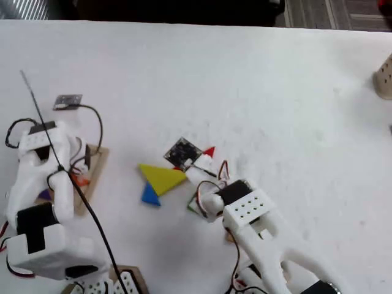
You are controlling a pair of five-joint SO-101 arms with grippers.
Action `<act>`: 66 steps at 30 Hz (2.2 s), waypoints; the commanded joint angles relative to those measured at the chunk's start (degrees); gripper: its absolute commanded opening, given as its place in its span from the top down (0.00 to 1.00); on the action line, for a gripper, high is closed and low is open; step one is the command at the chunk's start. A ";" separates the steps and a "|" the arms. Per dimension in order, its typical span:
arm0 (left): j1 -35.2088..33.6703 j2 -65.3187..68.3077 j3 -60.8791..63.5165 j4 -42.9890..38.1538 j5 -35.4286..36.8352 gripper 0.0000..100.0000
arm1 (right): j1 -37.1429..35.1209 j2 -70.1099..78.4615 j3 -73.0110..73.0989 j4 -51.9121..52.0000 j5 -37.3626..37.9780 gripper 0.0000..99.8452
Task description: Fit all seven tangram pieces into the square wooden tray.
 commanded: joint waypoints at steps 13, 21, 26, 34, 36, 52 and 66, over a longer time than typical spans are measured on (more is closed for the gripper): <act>-8.40 -13.05 13.80 -0.79 -7.82 0.98 | -0.22 -1.71 -0.44 -1.10 0.88 0.98; -8.57 -10.33 16.26 -7.56 -7.56 0.98 | -0.22 -1.71 -0.44 -1.10 0.79 0.98; -10.59 -5.32 11.25 -7.56 -7.47 0.98 | -0.22 -1.71 -0.44 -1.10 0.79 0.98; -12.09 0.48 3.16 -6.86 -7.47 0.98 | -0.22 -1.71 -0.44 -1.10 0.88 0.98; -11.82 0.40 1.41 -4.75 -7.47 0.98 | -0.22 -1.71 -0.44 -1.10 0.88 0.98; -4.53 -7.96 -8.88 5.80 -1.14 0.98 | -0.22 -1.71 -0.44 -1.19 0.97 0.98; 0.84 5.58 -8.53 -3.60 3.34 0.98 | -0.22 -1.71 -0.44 -1.19 0.97 0.98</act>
